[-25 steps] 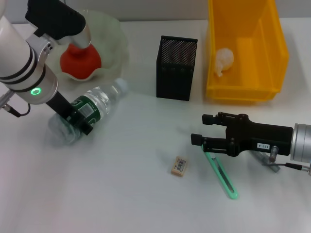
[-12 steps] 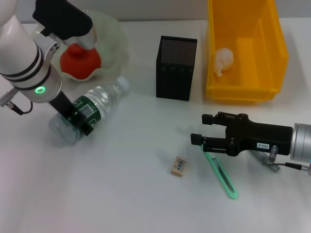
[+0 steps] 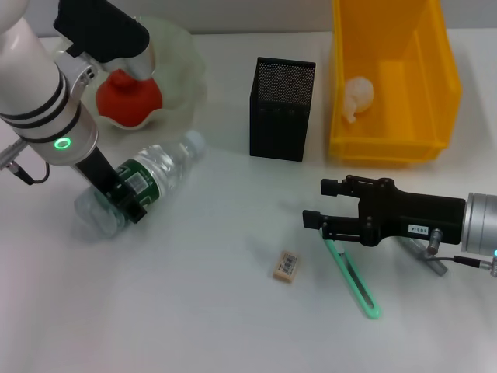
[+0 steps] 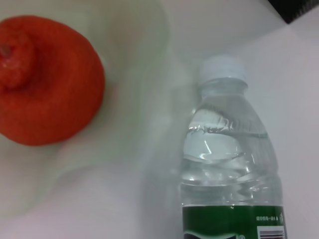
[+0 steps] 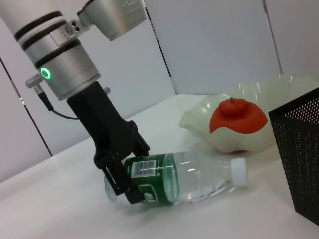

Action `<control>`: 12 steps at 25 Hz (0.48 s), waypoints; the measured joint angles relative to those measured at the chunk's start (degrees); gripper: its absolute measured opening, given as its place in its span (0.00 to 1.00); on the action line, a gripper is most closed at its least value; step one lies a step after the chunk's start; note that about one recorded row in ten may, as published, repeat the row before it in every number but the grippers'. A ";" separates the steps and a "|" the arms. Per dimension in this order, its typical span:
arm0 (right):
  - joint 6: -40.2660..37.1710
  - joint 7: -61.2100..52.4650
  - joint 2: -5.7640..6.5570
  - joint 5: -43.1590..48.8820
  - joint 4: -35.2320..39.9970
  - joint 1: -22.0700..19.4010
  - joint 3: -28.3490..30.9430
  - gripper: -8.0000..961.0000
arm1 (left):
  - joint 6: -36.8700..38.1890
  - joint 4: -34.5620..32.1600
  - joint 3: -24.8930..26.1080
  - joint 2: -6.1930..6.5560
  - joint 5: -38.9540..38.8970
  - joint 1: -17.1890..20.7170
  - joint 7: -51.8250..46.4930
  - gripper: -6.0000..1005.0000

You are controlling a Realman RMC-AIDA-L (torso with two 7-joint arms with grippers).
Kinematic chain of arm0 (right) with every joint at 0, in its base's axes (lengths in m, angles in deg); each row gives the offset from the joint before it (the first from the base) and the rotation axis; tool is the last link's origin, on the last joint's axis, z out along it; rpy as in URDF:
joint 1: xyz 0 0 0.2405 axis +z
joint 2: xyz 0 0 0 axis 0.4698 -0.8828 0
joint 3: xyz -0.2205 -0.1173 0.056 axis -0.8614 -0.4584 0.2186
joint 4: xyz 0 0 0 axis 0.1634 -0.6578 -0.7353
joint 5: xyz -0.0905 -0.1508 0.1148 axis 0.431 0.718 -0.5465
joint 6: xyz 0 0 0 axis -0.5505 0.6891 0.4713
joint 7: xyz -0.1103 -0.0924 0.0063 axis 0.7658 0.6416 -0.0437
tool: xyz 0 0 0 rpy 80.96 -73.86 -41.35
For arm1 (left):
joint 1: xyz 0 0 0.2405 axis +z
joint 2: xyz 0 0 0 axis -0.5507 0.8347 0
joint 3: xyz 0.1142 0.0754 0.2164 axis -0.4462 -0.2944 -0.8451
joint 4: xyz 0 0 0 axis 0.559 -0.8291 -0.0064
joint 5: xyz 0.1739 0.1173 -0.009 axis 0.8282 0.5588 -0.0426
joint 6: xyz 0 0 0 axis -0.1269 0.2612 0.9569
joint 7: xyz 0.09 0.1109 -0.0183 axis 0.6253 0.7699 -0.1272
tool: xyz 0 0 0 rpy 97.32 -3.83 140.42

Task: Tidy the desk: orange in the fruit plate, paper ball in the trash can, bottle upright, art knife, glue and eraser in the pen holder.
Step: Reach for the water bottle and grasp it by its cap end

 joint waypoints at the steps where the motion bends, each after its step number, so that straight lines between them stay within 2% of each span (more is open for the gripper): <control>1: 0.00 -0.01 0.00 0.00 0.00 0.03 0.00 0.81 | 0.00 0.00 0.00 0.00 0.00 0.00 0.00 0.78; 6: 0.15 -0.03 0.00 0.00 0.00 0.19 -0.04 0.81 | 4.75 -1.85 1.21 0.02 0.09 -1.36 0.02 0.78; 12: 0.12 -0.05 0.00 0.00 0.00 0.29 0.01 0.81 | 4.48 -2.02 0.89 0.01 0.52 -1.42 0.57 0.79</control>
